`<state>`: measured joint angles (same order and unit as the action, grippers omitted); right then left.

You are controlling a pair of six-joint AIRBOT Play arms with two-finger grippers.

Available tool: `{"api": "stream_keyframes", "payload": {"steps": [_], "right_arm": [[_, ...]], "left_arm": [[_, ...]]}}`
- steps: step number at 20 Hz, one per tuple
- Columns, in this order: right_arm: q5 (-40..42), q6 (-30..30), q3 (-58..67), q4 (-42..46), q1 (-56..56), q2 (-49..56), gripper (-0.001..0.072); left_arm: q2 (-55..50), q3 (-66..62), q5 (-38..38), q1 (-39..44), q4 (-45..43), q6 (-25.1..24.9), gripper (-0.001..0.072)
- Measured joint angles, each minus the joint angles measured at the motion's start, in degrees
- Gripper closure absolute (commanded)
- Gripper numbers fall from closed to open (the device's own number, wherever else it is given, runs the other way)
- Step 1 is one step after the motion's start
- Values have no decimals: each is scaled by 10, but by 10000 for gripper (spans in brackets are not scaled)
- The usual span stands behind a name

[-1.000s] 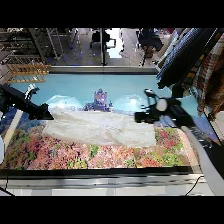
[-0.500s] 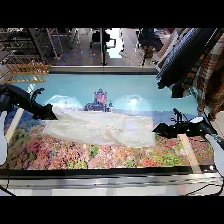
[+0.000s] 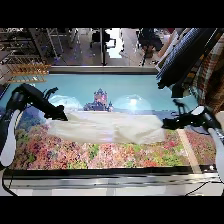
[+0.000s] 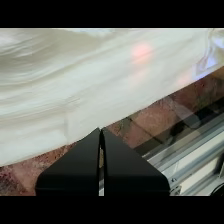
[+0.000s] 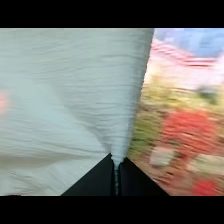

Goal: Fold the clothes and pants, and hang the long-sleeved shirts on hangers.

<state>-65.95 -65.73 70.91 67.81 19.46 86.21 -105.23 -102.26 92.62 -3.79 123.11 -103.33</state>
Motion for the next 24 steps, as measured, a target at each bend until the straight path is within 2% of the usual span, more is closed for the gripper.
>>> {"api": "stream_keyframes", "payload": {"steps": [2, 5, 8, 11, 15, 16, 17, 18, 21, 24], "right_arm": [[-19, -58, 39, 109, 18, -47, 698], [-63, -100, 91, 162, 23, -96, 698], [-103, -136, 129, 141, -23, -123, 698], [-113, -188, 145, 101, -129, -123, 698], [-35, -264, 152, 78, -343, -68, 694], [5, -279, 153, 75, -399, -42, 597], [49, -290, 153, 74, -450, -11, 385], [95, -299, 154, 71, -493, 20, 294], [195, -312, 168, 62, -574, 94, 287], [197, -313, 188, 72, -562, 102, 288]], "left_arm": [[-6, 0, -1, 31, 0, 0, 688], [-27, 0, -10, 86, 3, -2, 688], [-55, 0, -42, 139, 3, -2, 688], [-70, 0, -61, 164, 6, -4, 688], [-56, 0, -32, 132, 2, -4, 688], [-47, 0, -20, 116, 1, -4, 688], [-37, 0, -9, 97, -1, -3, 688], [-24, 0, 1, 80, -1, -1, 688], [12, 0, 18, 30, 0, 7, 688], [29, 0, 22, 11, 6, 11, 688]]}}
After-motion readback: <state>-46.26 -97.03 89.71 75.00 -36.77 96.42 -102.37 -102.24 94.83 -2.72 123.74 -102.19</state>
